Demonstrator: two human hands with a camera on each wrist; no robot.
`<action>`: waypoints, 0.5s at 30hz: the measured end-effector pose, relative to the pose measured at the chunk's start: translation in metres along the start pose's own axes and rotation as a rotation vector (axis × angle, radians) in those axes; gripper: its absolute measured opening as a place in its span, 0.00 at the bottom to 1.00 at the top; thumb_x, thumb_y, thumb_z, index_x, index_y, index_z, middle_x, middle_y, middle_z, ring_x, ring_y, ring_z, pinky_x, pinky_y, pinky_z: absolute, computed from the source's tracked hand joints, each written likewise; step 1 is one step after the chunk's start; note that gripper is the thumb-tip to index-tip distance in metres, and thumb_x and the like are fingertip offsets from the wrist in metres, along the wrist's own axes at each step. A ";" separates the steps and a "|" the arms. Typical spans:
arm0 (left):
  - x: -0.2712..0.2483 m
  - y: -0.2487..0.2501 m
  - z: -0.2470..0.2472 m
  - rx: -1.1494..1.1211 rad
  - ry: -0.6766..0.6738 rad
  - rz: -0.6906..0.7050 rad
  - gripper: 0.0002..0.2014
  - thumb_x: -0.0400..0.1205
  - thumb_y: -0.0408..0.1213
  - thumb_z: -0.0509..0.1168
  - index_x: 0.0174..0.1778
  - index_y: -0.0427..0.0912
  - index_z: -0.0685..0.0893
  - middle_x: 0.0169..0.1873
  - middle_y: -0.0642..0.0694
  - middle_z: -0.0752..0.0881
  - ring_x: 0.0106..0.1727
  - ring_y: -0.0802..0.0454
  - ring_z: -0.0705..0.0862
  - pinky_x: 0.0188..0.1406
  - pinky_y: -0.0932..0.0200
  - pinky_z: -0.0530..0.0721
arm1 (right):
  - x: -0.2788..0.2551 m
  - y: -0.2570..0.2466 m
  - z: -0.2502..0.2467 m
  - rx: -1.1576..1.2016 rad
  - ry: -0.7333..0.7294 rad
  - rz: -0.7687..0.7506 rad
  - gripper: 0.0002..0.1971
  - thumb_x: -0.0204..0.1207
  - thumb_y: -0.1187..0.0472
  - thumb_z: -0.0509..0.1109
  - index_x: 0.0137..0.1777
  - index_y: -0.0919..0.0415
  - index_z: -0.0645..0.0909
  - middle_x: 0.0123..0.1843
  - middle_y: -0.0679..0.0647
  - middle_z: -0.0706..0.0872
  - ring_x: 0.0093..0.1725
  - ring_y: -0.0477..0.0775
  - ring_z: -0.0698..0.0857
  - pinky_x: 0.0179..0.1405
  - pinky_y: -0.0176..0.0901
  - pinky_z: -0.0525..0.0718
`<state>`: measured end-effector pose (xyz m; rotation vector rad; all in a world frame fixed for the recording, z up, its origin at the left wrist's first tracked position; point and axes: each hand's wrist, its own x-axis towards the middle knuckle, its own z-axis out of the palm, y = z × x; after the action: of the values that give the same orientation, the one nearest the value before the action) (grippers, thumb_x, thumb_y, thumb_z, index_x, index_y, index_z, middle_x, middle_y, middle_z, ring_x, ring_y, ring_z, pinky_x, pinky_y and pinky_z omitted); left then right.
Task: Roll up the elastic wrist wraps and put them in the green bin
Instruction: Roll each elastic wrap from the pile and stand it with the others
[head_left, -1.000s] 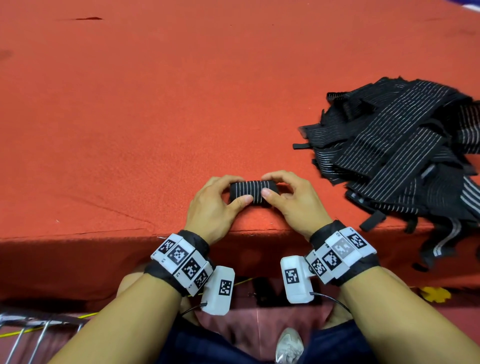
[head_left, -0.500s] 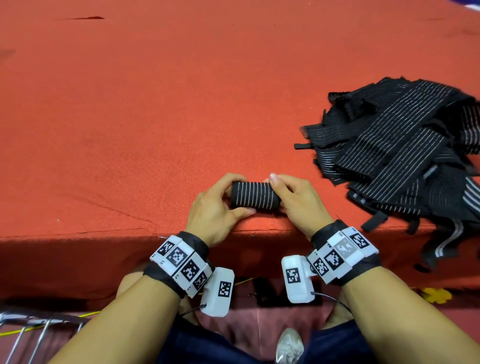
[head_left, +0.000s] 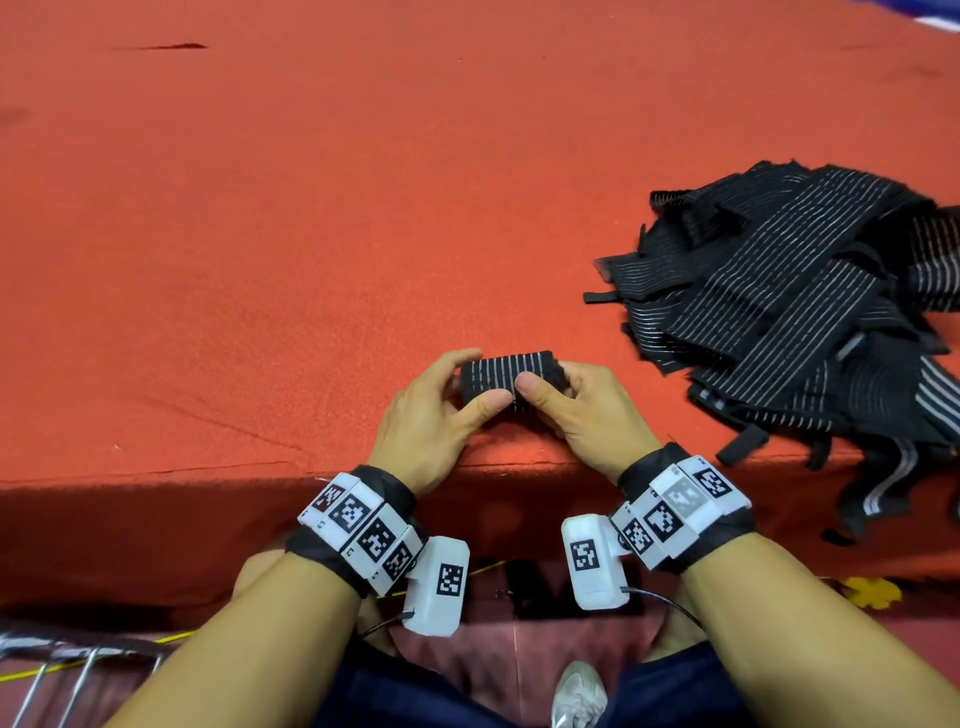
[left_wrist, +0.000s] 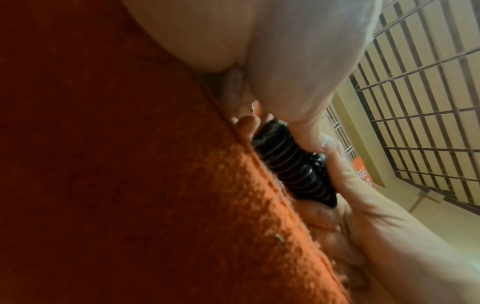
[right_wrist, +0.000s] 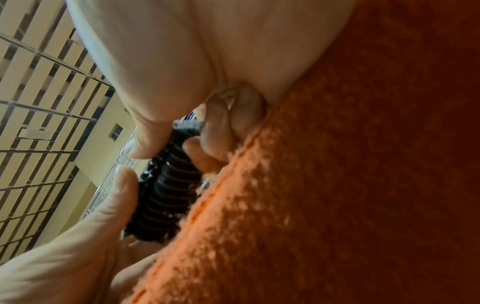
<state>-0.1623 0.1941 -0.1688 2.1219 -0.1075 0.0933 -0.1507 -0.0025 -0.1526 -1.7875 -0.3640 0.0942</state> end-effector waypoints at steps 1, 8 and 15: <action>0.000 0.000 -0.001 0.005 -0.009 0.007 0.30 0.71 0.75 0.67 0.65 0.65 0.82 0.44 0.55 0.91 0.45 0.56 0.88 0.53 0.53 0.85 | 0.000 -0.002 0.000 -0.010 -0.001 0.009 0.08 0.84 0.55 0.70 0.43 0.51 0.85 0.21 0.34 0.77 0.22 0.34 0.74 0.26 0.25 0.70; 0.002 -0.003 -0.003 -0.106 0.005 -0.014 0.22 0.70 0.70 0.68 0.45 0.56 0.84 0.29 0.59 0.81 0.30 0.58 0.76 0.37 0.48 0.80 | 0.005 -0.001 0.005 -0.023 0.008 0.064 0.13 0.73 0.43 0.74 0.33 0.49 0.86 0.26 0.38 0.78 0.29 0.36 0.74 0.31 0.35 0.74; 0.000 0.006 -0.010 -0.336 0.058 -0.020 0.21 0.64 0.56 0.78 0.46 0.55 0.80 0.37 0.55 0.87 0.35 0.53 0.83 0.38 0.46 0.83 | 0.016 -0.013 0.019 0.078 0.219 0.092 0.25 0.66 0.54 0.87 0.58 0.60 0.81 0.37 0.49 0.90 0.34 0.47 0.87 0.39 0.50 0.86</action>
<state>-0.1634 0.1993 -0.1586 1.7828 -0.0630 0.1165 -0.1430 0.0227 -0.1425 -1.7172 -0.1194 -0.0221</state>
